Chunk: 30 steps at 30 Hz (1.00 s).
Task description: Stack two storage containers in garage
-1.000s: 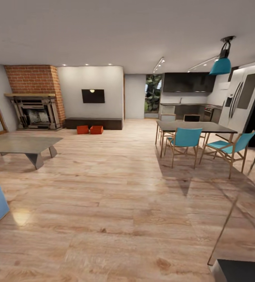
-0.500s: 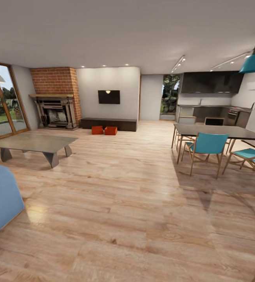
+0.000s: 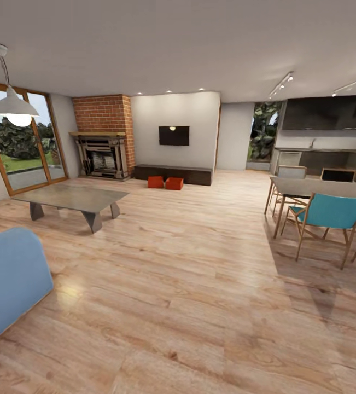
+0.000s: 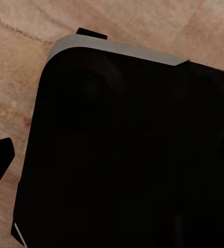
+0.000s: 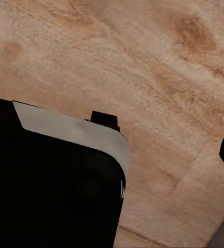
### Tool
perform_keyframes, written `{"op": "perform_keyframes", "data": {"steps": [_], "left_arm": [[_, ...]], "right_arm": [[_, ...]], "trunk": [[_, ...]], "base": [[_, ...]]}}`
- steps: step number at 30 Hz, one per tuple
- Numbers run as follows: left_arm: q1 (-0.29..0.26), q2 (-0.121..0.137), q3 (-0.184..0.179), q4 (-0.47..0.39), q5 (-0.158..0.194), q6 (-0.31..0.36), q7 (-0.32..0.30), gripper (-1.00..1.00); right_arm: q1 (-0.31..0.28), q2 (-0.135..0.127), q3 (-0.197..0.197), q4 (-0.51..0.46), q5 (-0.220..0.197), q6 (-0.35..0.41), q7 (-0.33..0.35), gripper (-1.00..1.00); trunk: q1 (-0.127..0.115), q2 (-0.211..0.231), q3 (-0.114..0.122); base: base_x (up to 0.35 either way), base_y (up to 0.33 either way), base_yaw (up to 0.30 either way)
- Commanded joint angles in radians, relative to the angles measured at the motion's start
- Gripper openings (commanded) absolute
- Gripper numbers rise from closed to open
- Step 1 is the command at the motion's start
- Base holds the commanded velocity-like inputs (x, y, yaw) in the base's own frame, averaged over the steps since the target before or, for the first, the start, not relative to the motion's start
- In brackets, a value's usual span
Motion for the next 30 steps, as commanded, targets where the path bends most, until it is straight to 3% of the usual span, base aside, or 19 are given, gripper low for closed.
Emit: {"op": "perform_keyframes", "data": {"steps": [1,7,30], "left_arm": [[0.000,0.000,-0.001,-0.001,0.005,-0.002,0.000,1.00],[0.000,0.000,-0.002,-0.001,0.005,-0.001,0.000,1.00],[0.000,0.000,-0.003,0.000,0.004,-0.001,0.000,1.00]], "right_arm": [[-0.001,0.000,0.008,0.003,-0.004,-0.006,-0.003,1.00],[-0.001,0.000,0.008,0.003,-0.003,-0.006,-0.003,1.00],[-0.001,-0.002,0.013,0.003,0.002,-0.006,-0.003,1.00]], "trunk": [[0.001,0.000,-0.001],[0.001,0.000,-0.001],[0.001,0.000,-0.001]], "base": [[0.322,0.000,0.239],[0.322,0.000,0.152],[0.322,0.000,0.005]]}}
